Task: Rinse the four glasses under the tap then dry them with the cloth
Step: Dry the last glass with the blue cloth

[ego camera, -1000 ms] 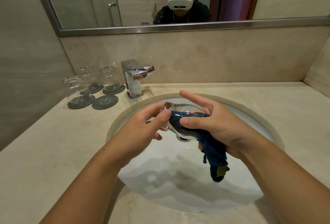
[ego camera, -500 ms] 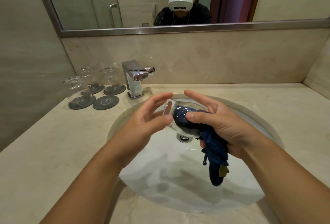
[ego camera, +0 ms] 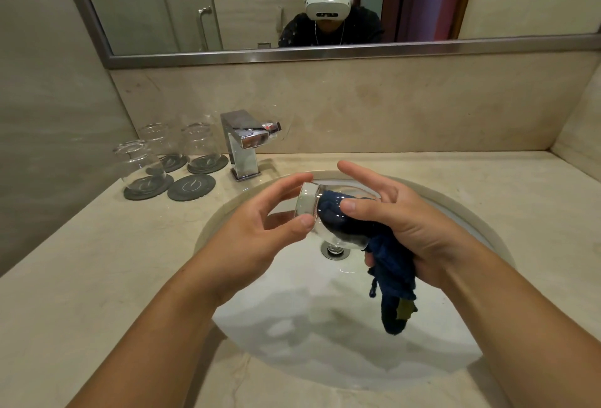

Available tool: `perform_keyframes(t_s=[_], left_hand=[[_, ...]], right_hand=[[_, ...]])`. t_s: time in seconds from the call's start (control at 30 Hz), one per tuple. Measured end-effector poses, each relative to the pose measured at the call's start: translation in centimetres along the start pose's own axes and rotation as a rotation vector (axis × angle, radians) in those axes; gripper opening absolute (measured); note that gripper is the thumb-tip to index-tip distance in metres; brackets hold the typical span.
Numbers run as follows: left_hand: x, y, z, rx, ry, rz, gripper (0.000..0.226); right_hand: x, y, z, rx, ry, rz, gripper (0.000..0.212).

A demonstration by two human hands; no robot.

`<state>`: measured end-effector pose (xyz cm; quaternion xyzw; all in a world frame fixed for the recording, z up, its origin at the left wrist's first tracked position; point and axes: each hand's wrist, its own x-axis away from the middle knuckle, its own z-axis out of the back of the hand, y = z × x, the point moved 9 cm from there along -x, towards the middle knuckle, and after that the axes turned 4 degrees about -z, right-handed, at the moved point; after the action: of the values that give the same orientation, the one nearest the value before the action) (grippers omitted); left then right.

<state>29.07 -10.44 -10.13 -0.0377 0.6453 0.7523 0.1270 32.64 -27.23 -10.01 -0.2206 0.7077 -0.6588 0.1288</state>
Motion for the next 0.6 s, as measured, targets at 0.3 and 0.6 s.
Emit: perform_keyframes(t_s=[0.3,0.6], left_hand=[[-0.2,0.2,0.1,0.032,0.025,-0.024,0.054],[0.0,-0.1,0.8,-0.050,0.105,0.037,0.041]], right_hand=[[0.1,-0.2,-0.1,0.019,0.007,0.015,0.078],[0.2,0.0,-0.1,0.098,0.018,0.012,0.090]])
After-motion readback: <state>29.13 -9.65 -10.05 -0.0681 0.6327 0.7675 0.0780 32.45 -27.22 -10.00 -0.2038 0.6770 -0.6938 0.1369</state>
